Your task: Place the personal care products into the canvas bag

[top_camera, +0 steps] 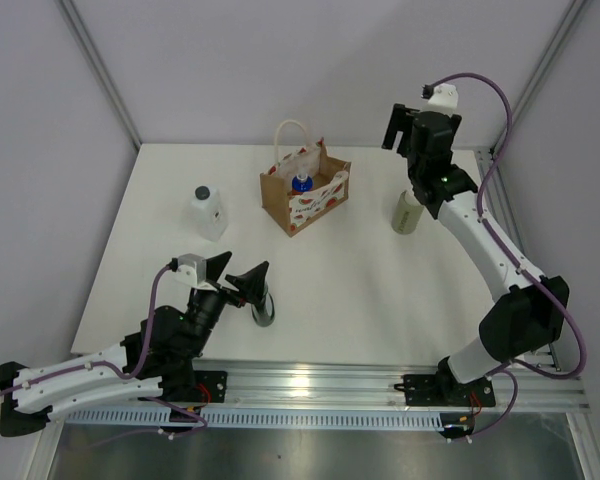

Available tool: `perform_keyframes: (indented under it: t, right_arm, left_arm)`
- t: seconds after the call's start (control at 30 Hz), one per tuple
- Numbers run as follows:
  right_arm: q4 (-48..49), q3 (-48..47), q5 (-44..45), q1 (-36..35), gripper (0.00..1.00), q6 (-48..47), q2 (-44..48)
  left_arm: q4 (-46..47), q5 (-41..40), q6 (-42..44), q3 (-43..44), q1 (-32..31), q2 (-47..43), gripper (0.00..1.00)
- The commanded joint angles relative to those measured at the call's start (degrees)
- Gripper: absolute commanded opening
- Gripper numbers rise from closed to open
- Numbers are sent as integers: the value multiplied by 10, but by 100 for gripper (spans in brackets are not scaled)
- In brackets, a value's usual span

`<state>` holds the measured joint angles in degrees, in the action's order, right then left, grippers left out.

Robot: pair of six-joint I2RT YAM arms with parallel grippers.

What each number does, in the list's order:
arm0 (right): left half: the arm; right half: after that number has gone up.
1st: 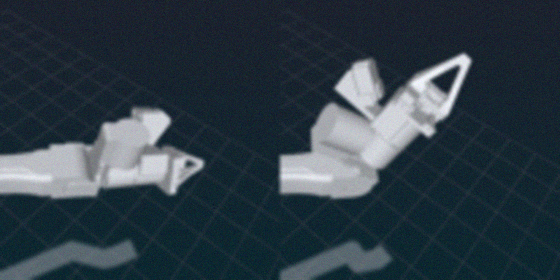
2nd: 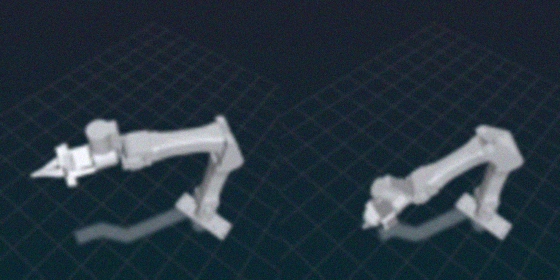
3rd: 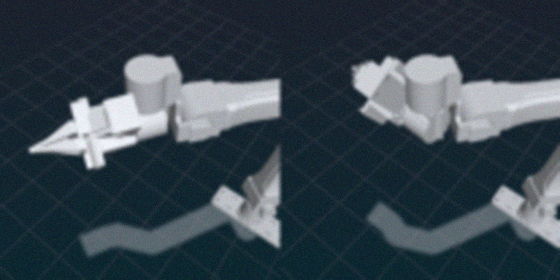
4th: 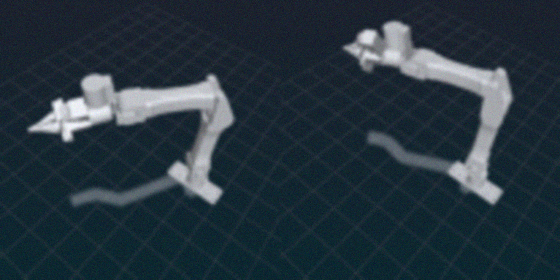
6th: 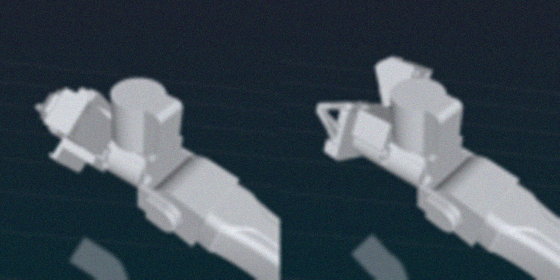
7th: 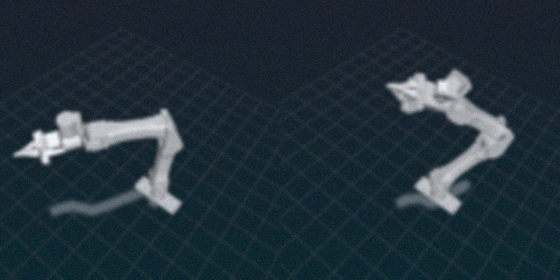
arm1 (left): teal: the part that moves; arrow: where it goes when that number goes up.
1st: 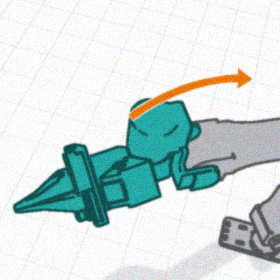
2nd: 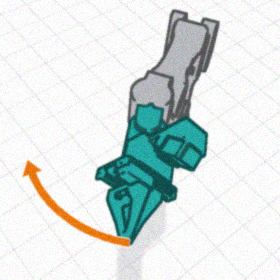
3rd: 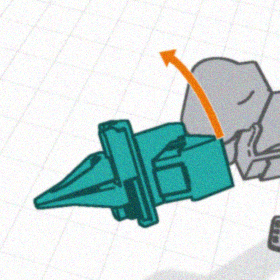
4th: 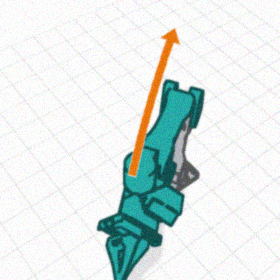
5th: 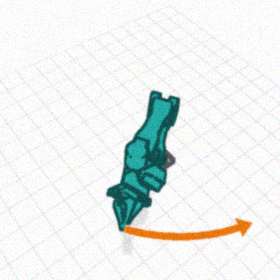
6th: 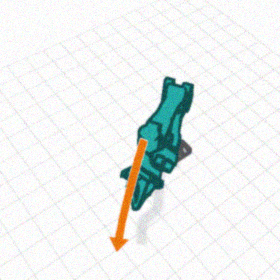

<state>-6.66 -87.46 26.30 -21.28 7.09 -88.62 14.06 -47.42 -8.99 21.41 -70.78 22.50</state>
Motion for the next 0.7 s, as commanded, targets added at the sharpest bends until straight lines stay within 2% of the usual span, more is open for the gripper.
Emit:
perform_keyframes:
  t: [0.0,0.23,0.4,0.67]
  right_arm:
    - [-43,39,5,37,91,41,-6]
    - [-13,133,-27,43,95,43,0]
    - [3,166,-13,46,96,29,-15]
    - [30,203,-44,62,96,36,-39]
  left_arm:
    - [19,-5,-4,1,-4,6,99]
    - [19,-3,-5,3,-3,11,99]
    - [22,1,-4,3,-3,18,99]
    - [20,-1,-4,6,-4,20,100]
